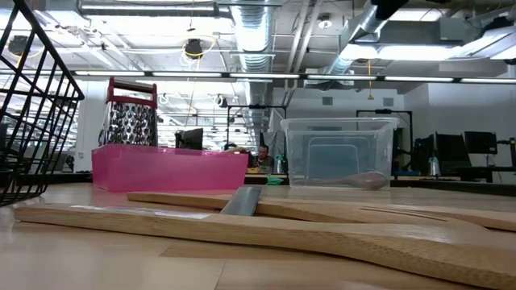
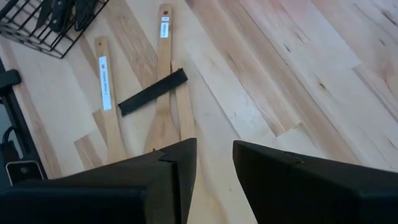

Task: Pick & Place Kitchen Items
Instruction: Put the black kitchen knife into the wire basket

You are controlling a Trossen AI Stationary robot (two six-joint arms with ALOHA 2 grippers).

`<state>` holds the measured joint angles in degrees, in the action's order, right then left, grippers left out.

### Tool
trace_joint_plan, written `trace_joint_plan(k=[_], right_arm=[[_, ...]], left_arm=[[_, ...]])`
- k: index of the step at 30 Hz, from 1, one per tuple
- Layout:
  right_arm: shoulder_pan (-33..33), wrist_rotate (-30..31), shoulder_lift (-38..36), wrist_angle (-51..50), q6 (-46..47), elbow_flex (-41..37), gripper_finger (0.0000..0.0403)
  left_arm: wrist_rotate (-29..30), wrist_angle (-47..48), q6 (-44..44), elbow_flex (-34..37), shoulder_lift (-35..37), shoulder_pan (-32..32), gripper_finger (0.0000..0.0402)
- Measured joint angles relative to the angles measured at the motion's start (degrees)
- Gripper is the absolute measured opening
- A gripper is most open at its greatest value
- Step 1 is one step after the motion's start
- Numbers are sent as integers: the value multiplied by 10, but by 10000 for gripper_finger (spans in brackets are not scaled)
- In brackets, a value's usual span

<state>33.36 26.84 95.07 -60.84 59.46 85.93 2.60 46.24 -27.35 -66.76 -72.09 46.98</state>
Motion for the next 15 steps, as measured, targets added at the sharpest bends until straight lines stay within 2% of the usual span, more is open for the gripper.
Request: trace_joint_plan(k=[3,11,15], right_arm=[[-3,1,0,1,6,0,118],[-2,17,0,1,6,0,117],[-7,18,0,5,7,0,117]], left_arm=[[-1,-1,12,5,0,0,49],[-83,-3,0,68,-1,1,49],[-91,-5,29,95,-1,6,49]])
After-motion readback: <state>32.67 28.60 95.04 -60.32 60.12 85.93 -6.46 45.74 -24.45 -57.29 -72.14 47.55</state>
